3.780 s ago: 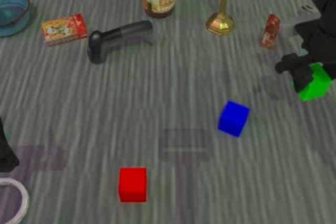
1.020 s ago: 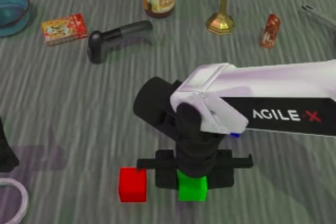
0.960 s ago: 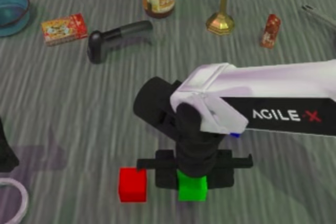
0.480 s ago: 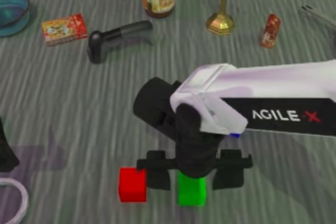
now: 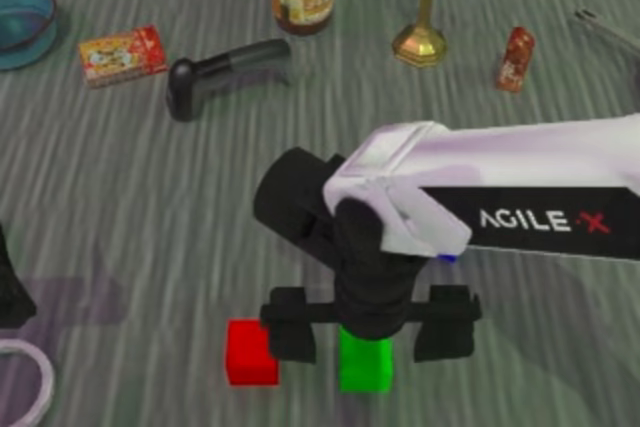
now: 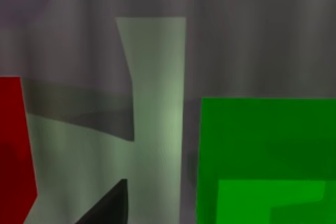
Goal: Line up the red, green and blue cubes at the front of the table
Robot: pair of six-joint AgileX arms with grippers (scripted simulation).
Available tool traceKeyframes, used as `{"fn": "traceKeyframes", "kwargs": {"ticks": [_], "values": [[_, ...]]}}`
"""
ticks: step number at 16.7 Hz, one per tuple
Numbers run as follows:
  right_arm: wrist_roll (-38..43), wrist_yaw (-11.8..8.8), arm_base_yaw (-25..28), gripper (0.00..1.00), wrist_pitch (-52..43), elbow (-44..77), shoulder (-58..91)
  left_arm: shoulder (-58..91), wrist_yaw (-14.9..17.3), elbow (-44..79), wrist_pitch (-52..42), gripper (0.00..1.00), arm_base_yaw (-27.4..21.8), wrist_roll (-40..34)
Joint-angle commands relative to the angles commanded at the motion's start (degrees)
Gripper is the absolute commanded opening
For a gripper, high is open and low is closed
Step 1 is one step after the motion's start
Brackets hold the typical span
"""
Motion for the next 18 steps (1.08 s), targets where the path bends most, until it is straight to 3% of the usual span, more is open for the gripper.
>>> {"fn": "traceKeyframes", "kwargs": {"ticks": [9,15,18], "values": [[-0.05,-0.04,0.54,1.0,-13.78,9.08,-4.42,0.0,0.0,0.0,0.0,1.0,0.0,0.0],[-0.17,-0.03,0.27,1.0,-14.35,9.54,-4.6,0.0,0.0,0.0,0.0,1.0,0.0,0.0],[-3.9,0.0,-0.51,1.0,-14.69,10.66,-3.66,0.0,0.0,0.0,0.0,1.0,0.0,0.0]]}}
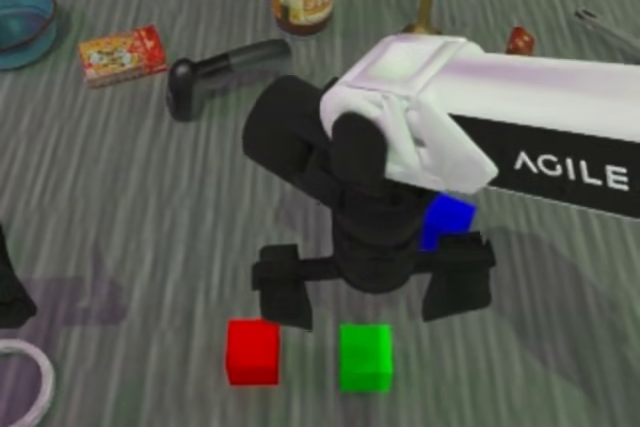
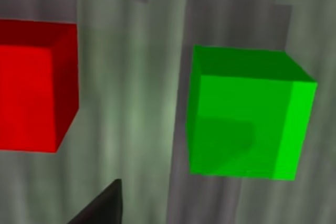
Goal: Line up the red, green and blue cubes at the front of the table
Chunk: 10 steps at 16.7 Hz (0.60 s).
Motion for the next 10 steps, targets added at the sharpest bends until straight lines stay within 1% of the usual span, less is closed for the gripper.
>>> {"fn": "traceKeyframes", "kwargs": {"ticks": [2,5,7,10], "values": [[-5.42,0.03,-1.25,1.0,-0.43,1.47,1.23,0.0,0.0,0.0,0.0,1.0,0.0,0.0],[-16.99,0.0,-4.22,1.0,-1.2,4.05,3.47,0.0,0.0,0.0,0.0,1.0,0.0,0.0],[-26.59,-0.11,-6.7,1.0,-1.76,5.72,5.06,0.0,0.0,0.0,0.0,1.0,0.0,0.0],[-43.24,-0.33,-10.79,1.0,-2.65,8.08,7.49,0.0,0.0,0.0,0.0,1.0,0.0,0.0]]}}
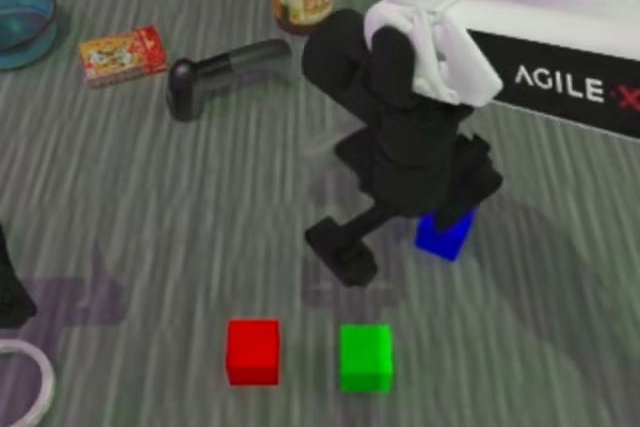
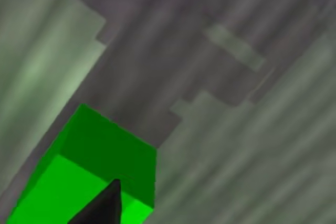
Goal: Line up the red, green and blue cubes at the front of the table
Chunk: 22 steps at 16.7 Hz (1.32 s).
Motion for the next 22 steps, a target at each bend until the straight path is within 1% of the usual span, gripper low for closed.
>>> {"fn": "traceKeyframes", "kwargs": {"ticks": [3,5,7,9,11,17,19,22], "values": [[-16.51,-0.11,-4.08,1.0,-0.63,2.23,2.05,0.0,0.0,0.0,0.0,1.0,0.0,0.0],[-25.44,-0.09,-6.6,1.0,-0.7,3.49,2.85,0.0,0.0,0.0,0.0,1.0,0.0,0.0],[-31.89,-0.02,-8.71,1.0,-0.53,4.46,3.16,0.0,0.0,0.0,0.0,1.0,0.0,0.0],[-35.95,0.04,-10.19,1.0,-0.29,5.11,3.22,0.0,0.0,0.0,0.0,1.0,0.0,0.0],[-37.59,0.07,-10.83,1.0,-0.16,5.41,3.22,0.0,0.0,0.0,0.0,1.0,0.0,0.0],[-37.44,0.08,-10.61,1.0,0.79,4.49,3.37,0.0,0.0,0.0,0.0,1.0,0.0,0.0],[-37.38,0.09,-10.69,1.0,4.04,2.31,4.48,0.0,0.0,0.0,0.0,1.0,0.0,0.0],[-37.4,0.11,-10.71,1.0,11.56,-2.14,6.99,0.0,0.0,0.0,0.0,1.0,0.0,0.0]]}}
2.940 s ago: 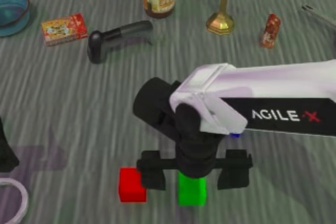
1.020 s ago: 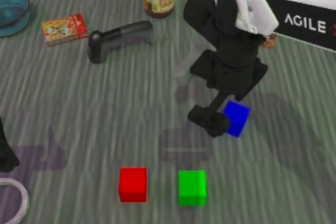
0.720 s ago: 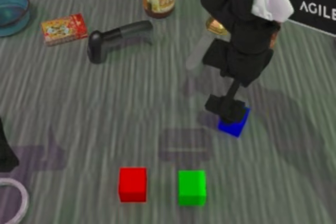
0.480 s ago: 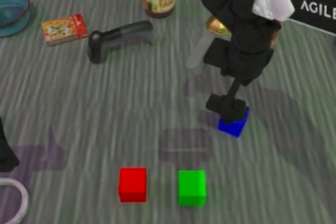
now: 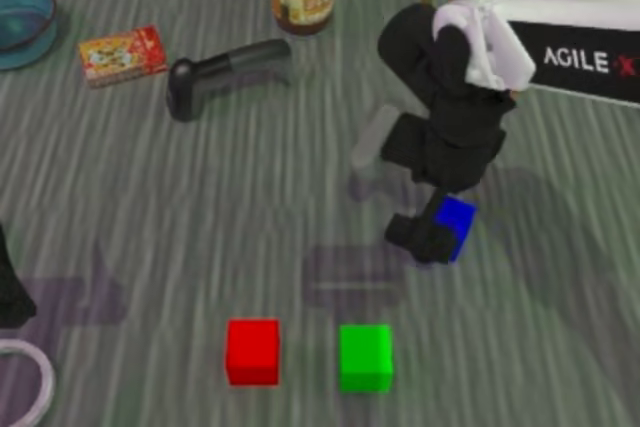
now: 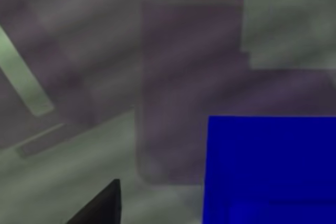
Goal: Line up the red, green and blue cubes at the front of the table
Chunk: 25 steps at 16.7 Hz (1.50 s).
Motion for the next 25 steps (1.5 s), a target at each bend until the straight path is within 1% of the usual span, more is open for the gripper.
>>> {"fn": "traceKeyframes", "kwargs": {"ticks": [3,7,20,21,25], "values": [[-0.02,0.02,-0.03,1.0,5.14,-3.37,2.01,0.0,0.0,0.0,0.0,1.0,0.0,0.0],[-0.02,0.02,-0.03,1.0,5.67,-3.78,2.27,0.0,0.0,0.0,0.0,1.0,0.0,0.0],[-0.02,0.02,-0.03,0.02,5.67,-3.78,2.27,0.0,0.0,0.0,0.0,1.0,0.0,0.0],[-0.02,0.02,-0.03,0.0,5.67,-3.78,2.27,0.0,0.0,0.0,0.0,1.0,0.0,0.0],[-0.02,0.02,-0.03,0.0,5.67,-3.78,2.27,0.0,0.0,0.0,0.0,1.0,0.0,0.0]]}}
